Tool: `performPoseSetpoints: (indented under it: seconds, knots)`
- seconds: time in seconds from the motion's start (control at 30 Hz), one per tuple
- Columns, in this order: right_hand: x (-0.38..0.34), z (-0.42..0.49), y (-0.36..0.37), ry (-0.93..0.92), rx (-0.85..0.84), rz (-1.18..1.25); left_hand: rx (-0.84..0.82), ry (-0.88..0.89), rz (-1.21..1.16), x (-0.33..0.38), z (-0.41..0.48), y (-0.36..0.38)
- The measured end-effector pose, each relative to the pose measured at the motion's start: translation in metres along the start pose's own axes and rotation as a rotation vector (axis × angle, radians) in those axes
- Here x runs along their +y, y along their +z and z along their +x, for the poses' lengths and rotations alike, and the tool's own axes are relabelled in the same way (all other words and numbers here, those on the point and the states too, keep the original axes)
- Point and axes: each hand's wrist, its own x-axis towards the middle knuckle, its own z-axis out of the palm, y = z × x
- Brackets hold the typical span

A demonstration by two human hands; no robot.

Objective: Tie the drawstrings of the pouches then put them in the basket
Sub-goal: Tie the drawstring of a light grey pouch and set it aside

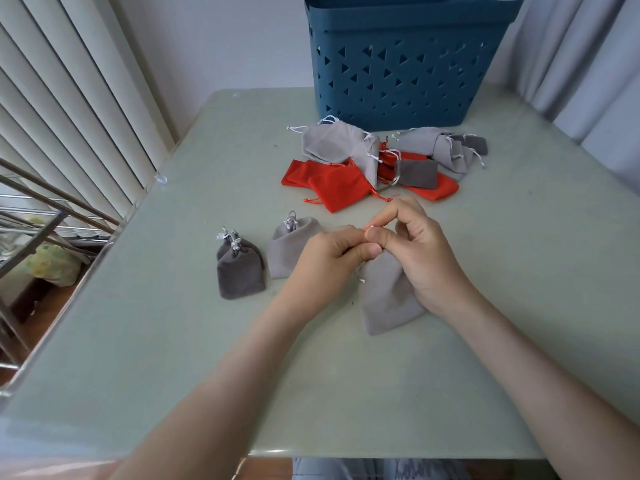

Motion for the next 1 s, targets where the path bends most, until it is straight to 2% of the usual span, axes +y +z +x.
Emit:
performPoseSetpoints:
  seconds: [0.2, 0.33, 0.5, 0.7, 0.8, 0.93, 1.0]
  knots:
    - [0.006, 0.0, -0.004, 0.01, -0.009, -0.004, -0.056, -0.041, -0.031, 0.001, 0.001, -0.002]
    - [0.003, 0.003, -0.006, 0.117, -0.019, 0.21, -0.005, -0.069, -0.201, 0.007, 0.0, -0.003]
    - [0.004, 0.006, -0.012, 0.137, -0.144, -0.046, 0.115, -0.17, -0.554, 0.006, 0.004, -0.005]
    - [0.01, 0.007, -0.012, 0.166, -0.185, -0.084, -0.004, -0.188, -0.834, 0.007, 0.003, -0.004]
    - [0.012, 0.007, -0.014, 0.126, -0.24, -0.263, 0.021, -0.185, -0.77, 0.006, 0.004, -0.005]
    - [0.014, 0.009, -0.021, 0.085, -0.331, -0.434, 0.027, -0.165, -0.493, 0.001, 0.004, -0.005]
    - [0.016, 0.01, -0.025, 0.059, -0.33, -0.502, 0.044, -0.175, -0.428, -0.002, 0.005, -0.004]
